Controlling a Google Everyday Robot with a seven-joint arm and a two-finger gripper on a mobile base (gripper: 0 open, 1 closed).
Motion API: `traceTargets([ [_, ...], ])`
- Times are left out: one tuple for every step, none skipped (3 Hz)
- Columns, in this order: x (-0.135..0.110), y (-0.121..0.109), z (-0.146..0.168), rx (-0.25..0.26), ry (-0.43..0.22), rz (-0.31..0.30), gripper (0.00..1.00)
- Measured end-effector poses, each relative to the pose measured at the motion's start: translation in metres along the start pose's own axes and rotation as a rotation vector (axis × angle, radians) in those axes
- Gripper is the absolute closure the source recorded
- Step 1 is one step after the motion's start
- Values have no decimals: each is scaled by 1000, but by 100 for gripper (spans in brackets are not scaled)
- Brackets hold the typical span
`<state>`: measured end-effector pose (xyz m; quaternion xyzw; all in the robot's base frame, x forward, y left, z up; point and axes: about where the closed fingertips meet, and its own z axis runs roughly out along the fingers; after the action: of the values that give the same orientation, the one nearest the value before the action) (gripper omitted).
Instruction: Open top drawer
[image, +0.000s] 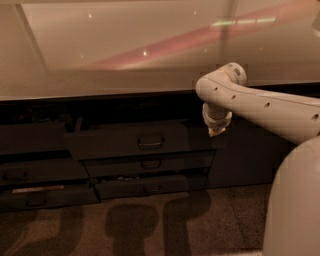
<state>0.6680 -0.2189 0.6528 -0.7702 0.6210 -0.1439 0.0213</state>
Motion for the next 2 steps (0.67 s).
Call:
traceTargets([
  [-2,10,2,-1,4,-6,100],
  [16,19,-38,138,44,43,100],
])
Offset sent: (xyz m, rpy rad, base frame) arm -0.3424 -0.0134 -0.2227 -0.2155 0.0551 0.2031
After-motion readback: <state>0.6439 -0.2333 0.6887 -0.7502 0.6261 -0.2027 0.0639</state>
